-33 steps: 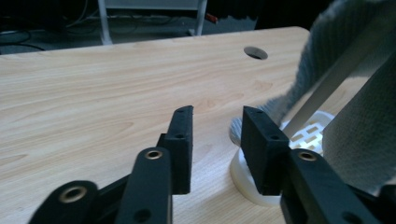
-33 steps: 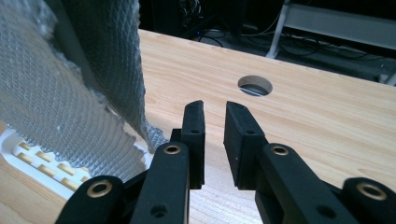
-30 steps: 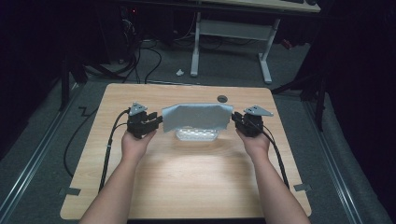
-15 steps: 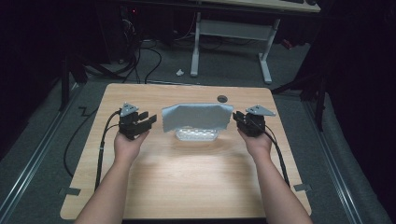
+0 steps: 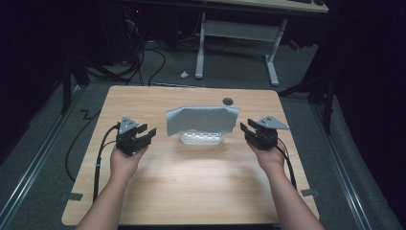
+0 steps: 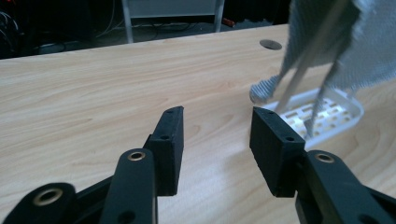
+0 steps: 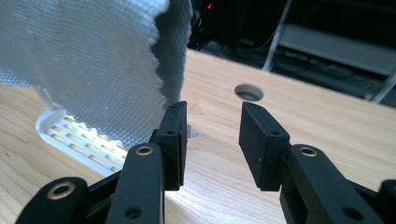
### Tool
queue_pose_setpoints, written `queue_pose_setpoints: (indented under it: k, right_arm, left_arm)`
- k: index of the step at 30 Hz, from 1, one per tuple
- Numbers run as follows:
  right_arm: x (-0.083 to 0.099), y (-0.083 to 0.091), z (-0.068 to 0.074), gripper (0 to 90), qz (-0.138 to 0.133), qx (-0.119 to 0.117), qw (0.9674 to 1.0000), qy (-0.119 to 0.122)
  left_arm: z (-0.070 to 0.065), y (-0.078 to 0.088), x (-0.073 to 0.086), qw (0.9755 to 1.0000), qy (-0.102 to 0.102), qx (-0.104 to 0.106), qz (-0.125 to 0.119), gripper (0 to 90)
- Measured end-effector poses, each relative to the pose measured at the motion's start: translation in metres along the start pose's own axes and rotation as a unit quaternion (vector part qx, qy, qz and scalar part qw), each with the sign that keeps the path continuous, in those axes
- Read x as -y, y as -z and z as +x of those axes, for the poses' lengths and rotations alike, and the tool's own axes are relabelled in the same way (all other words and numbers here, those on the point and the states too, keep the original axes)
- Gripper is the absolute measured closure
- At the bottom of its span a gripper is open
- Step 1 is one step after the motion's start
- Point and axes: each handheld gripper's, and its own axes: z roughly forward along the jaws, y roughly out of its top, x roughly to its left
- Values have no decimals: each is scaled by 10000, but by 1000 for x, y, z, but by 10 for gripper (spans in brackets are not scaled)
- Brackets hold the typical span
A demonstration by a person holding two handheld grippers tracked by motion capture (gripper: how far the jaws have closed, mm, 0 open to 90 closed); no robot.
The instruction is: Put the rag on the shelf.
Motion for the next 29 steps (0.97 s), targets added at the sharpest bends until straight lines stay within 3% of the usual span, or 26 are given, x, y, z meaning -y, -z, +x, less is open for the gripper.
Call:
queue_pose_setpoints:
  k: [6,11,12,16,19,20,21,22,23,24,26,29]
  right_arm:
    - [9,21,14,604,-21,60,9998,198]
    - [20,36,27,559,46,-49,9995,295]
    - [28,43,35,506,194,-199,9992,275]
    - [50,57,51,493,423,-335,9980,344]
    - [68,65,61,470,616,-357,9968,363]
    - [75,67,64,463,648,-350,9968,324]
    - [85,71,67,464,585,-295,9976,238]
    - [98,74,69,498,489,-230,9984,145]
    - [107,75,72,493,662,-223,9974,187]
    - [109,74,73,458,880,-343,9952,274]
    - [111,77,73,488,772,-246,9956,468]
    - [110,76,68,481,748,-283,9967,125]
  left_arm:
    - [-13,19,17,9999,-25,119,33,532]
    - [-29,31,34,9994,-70,328,96,525]
    - [-42,39,47,9983,-119,541,182,523]
    - [-66,54,69,9959,-119,804,387,509]
    - [-85,60,95,9946,-392,609,747,501]
    - [-89,60,103,9931,-507,556,897,515]
    - [-92,58,104,9900,-600,623,1113,525]
    - [-93,58,103,9890,-707,638,1129,506]
    - [-93,58,102,9898,-711,615,1070,496]
    - [-91,56,102,9903,-591,678,1060,496]
    - [-88,51,102,9895,-385,813,1133,492]
    - [-88,49,102,9895,-419,789,1135,485]
